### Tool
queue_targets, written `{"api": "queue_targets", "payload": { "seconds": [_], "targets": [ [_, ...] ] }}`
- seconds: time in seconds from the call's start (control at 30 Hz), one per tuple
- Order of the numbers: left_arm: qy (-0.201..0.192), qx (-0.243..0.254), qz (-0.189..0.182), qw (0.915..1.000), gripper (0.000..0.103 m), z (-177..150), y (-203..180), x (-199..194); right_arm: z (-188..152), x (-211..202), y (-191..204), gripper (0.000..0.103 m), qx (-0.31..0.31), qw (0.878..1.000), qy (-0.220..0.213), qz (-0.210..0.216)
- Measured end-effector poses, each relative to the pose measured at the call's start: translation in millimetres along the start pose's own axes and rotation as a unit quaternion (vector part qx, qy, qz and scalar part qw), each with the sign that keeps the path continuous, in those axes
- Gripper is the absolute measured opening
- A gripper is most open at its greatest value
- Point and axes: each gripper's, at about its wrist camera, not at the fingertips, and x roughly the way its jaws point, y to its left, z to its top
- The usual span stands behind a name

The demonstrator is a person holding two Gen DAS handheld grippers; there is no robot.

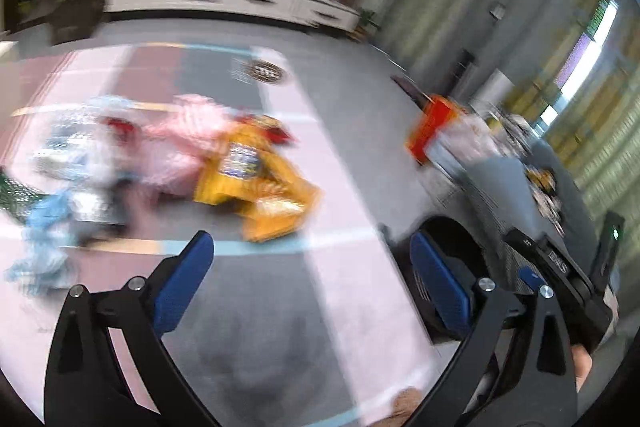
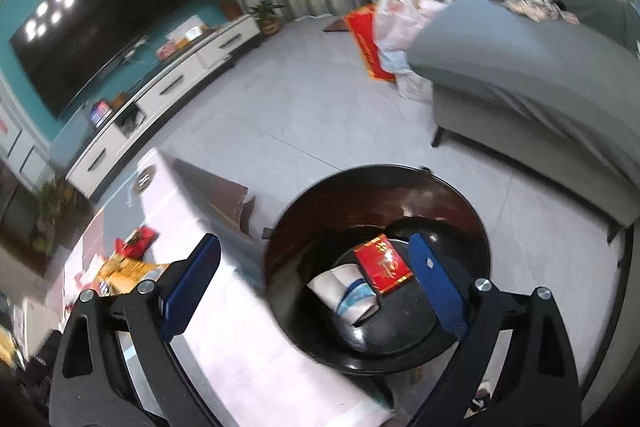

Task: Collect trash
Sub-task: 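Return both tools to the table, then grasp the yellow snack bag with the right tool while the left tool grasps the blue mask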

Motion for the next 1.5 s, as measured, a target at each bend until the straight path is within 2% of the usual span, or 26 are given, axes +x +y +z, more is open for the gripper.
{"api": "queue_targets", "payload": {
  "seconds": [0.2, 0.3, 0.47, 0.53, 0.63, 0.73, 0.87, 0.93, 0.97, 1.07, 1.1, 1.3, 1.5],
  "targets": [
    [-0.056, -0.042, 0.103, 0.9922, 0.1, 6.1, 73.1, -61.0, -11.1, -20.2, 55.7, 0.093, -0.08, 0.996, -0.04, 0.03],
    [-0.066, -0.049, 0.122, 0.9891, 0.1, 4.4, 100.9, -75.4, -19.3, -28.8, 85.6, 0.093, -0.122, 0.989, -0.054, 0.064],
    [-0.077, -0.073, 0.134, 0.9852, 0.1, -15.4, 147.5, -78.2, -33.9, -36.1, 133.9, 0.093, -0.179, 0.977, -0.048, 0.106],
    [-0.062, -0.078, 0.144, 0.9846, 0.1, -17.0, 160.1, -70.1, -41.3, -36.3, 155.2, 0.093, -0.206, 0.971, -0.042, 0.117],
    [-0.063, -0.077, 0.143, 0.9846, 0.1, -17.7, 173.2, -67.5, -47.3, -38.2, 191.9, 0.093, -0.236, 0.962, -0.037, 0.134],
    [-0.057, -0.086, 0.148, 0.9837, 0.1, -19.8, 181.2, -63.5, -47.2, -34.1, 232.5, 0.093, -0.257, 0.951, -0.017, 0.171],
    [-0.039, -0.106, 0.143, 0.9831, 0.1, -21.3, 192.5, -53.0, -56.1, -0.5, 271.4, 0.093, -0.31, 0.937, -0.009, 0.162],
    [-0.031, -0.116, 0.147, 0.9818, 0.1, -24.2, 195.6, -48.7, -65.3, 18.9, 273.0, 0.093, -0.31, 0.939, -0.011, 0.149],
    [-0.026, -0.124, 0.144, 0.9814, 0.1, -25.6, 196.8, -47.4, -69.6, 31.7, 270.0, 0.093, -0.299, 0.943, -0.012, 0.143],
    [-0.008, -0.156, 0.103, 0.9824, 0.1, -27.8, 200.5, -40.5, -74.2, 57.0, 261.1, 0.093, -0.288, 0.949, 0.018, 0.124],
    [-0.008, -0.159, 0.099, 0.9823, 0.1, -28.1, 200.9, -39.0, -72.2, 63.1, 258.0, 0.093, -0.282, 0.951, 0.027, 0.123],
    [0.0, -0.14, 0.126, 0.9822, 0.1, -32.0, 196.9, -31.4, -65.2, 81.2, 240.1, 0.093, -0.243, 0.96, 0.064, 0.125],
    [0.011, -0.159, 0.101, 0.9821, 0.1, -33.3, 199.8, -26.4, -55.5, 91.8, 219.5, 0.093, -0.188, 0.967, 0.097, 0.145]
  ]
}}
